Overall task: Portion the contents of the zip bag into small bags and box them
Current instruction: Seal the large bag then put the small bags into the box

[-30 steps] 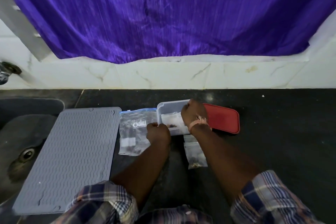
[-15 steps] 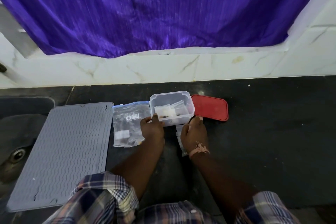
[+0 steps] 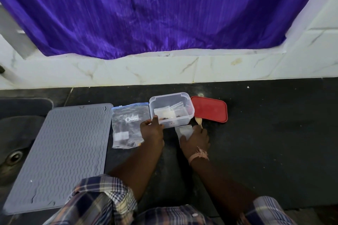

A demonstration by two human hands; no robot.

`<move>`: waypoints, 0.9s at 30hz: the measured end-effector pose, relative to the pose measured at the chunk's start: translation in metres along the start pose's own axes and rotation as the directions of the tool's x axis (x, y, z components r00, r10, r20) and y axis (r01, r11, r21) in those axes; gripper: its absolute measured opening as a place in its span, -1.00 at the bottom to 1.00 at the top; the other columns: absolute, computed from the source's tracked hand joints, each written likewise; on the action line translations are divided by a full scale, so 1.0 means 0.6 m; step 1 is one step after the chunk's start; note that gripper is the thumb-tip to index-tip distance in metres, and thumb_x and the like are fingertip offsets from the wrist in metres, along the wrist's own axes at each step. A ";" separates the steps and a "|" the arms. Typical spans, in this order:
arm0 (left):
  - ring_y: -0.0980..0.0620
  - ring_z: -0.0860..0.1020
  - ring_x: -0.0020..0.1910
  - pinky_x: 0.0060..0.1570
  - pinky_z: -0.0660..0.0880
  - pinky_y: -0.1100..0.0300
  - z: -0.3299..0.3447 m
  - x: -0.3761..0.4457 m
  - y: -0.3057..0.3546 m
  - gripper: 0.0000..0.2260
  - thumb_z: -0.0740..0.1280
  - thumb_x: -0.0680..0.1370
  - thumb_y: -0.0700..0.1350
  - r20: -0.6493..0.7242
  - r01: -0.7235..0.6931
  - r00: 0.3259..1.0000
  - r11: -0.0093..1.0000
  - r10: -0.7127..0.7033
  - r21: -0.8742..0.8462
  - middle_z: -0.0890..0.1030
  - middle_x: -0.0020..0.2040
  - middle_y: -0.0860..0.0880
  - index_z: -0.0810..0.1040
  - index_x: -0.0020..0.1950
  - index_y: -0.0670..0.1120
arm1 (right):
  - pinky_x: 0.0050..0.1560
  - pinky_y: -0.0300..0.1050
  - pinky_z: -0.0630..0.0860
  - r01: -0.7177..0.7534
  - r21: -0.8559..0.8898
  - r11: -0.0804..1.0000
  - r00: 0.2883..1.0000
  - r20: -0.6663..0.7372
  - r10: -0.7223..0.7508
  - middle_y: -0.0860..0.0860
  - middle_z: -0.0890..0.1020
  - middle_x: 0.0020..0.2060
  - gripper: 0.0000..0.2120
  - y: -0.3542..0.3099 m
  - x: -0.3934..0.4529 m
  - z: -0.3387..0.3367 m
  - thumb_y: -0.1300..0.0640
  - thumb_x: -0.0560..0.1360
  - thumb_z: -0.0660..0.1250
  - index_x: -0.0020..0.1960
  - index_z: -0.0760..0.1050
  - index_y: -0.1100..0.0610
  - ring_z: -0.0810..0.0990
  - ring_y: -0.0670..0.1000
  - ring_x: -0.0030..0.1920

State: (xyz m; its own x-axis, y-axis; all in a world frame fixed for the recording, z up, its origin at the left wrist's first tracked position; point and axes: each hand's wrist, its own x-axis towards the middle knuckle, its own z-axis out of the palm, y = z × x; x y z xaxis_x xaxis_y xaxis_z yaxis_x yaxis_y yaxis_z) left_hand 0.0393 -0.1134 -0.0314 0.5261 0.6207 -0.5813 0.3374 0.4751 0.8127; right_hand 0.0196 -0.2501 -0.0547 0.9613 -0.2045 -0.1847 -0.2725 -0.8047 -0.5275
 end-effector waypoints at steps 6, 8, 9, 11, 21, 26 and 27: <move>-0.15 0.65 -0.04 0.06 0.65 -0.04 0.006 0.000 0.005 -0.69 0.42 0.56 0.03 -0.048 0.003 0.999 0.999 -0.001 0.041 0.66 0.08 -0.16 0.55 0.21 -0.13 | 0.12 0.15 0.51 0.220 0.291 0.931 0.916 -0.391 -0.094 0.16 0.45 0.16 -0.46 -0.050 0.040 -0.056 0.00 0.37 0.45 0.26 0.39 0.16 0.49 0.24 0.12; -0.17 0.63 0.06 0.16 0.61 -0.07 0.006 0.000 0.004 -0.70 0.42 0.57 0.02 -0.060 -0.003 0.998 0.998 0.007 0.064 0.65 0.13 -0.15 0.55 0.23 -0.10 | 0.15 0.08 0.51 0.285 0.344 0.895 0.919 -0.364 -0.153 0.16 0.45 0.16 -0.51 -0.086 0.067 -0.073 0.02 0.41 0.46 0.25 0.41 0.16 0.49 0.20 0.13; -0.16 0.62 0.07 0.16 0.60 -0.04 0.005 -0.002 0.009 -0.70 0.42 0.57 -0.01 -0.061 -0.008 0.998 0.998 0.011 0.064 0.64 0.14 -0.14 0.54 0.26 -0.09 | 0.18 0.05 0.50 0.299 0.348 0.888 0.929 -0.317 -0.189 0.16 0.46 0.17 -0.54 -0.107 0.080 -0.078 0.02 0.43 0.46 0.24 0.42 0.16 0.50 0.19 0.15; -0.13 0.61 0.09 0.16 0.60 -0.01 0.003 0.001 0.015 -0.70 0.42 0.58 -0.07 -0.050 -0.006 0.999 0.998 0.009 0.062 0.63 0.18 -0.12 0.54 0.30 -0.07 | 0.20 0.05 0.49 0.327 0.270 0.906 0.936 -0.222 -0.272 0.17 0.48 0.18 -0.58 -0.142 0.105 -0.076 0.01 0.45 0.44 0.21 0.44 0.16 0.50 0.19 0.18; -0.05 0.61 -0.03 0.10 0.63 -0.02 0.000 0.028 0.020 -0.72 0.38 0.59 -0.22 -0.012 0.051 0.999 0.990 -0.049 0.130 0.63 0.10 -0.11 0.52 0.30 -0.10 | 0.33 0.06 0.46 0.187 -0.324 0.927 0.979 0.138 -0.150 0.19 0.40 0.37 -0.50 -0.184 0.170 -0.001 0.07 0.55 0.32 0.44 0.35 0.18 0.44 0.21 0.37; -0.02 0.59 -0.06 0.01 0.60 0.04 0.002 0.033 0.010 -0.71 0.37 0.58 -0.23 -0.031 0.051 0.998 0.988 -0.047 0.147 0.62 0.14 -0.12 0.52 0.30 -0.10 | 0.29 0.04 0.48 0.239 -0.502 0.831 0.971 0.147 -0.191 0.18 0.46 0.34 -0.65 -0.199 0.176 0.012 0.19 0.62 0.22 0.39 0.46 0.23 0.48 0.19 0.35; -0.02 0.59 -0.06 0.02 0.60 0.03 0.001 0.035 0.008 -0.72 0.38 0.58 -0.22 -0.028 0.048 0.999 0.987 -0.044 0.150 0.62 0.13 -0.12 0.52 0.29 -0.10 | 0.27 0.04 0.49 0.269 -0.521 0.810 0.963 0.155 -0.221 0.18 0.49 0.31 -0.67 -0.200 0.179 0.014 0.22 0.62 0.22 0.36 0.49 0.23 0.51 0.19 0.32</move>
State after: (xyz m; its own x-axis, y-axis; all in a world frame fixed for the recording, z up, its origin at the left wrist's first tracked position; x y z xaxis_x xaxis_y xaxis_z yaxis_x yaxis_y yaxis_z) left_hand 0.0524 -0.0987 -0.0398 0.4887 0.6162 -0.6176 0.4757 0.4052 0.7807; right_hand 0.1551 -0.1710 -0.0183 0.9795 0.0670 -0.1902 0.0595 -0.9972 -0.0448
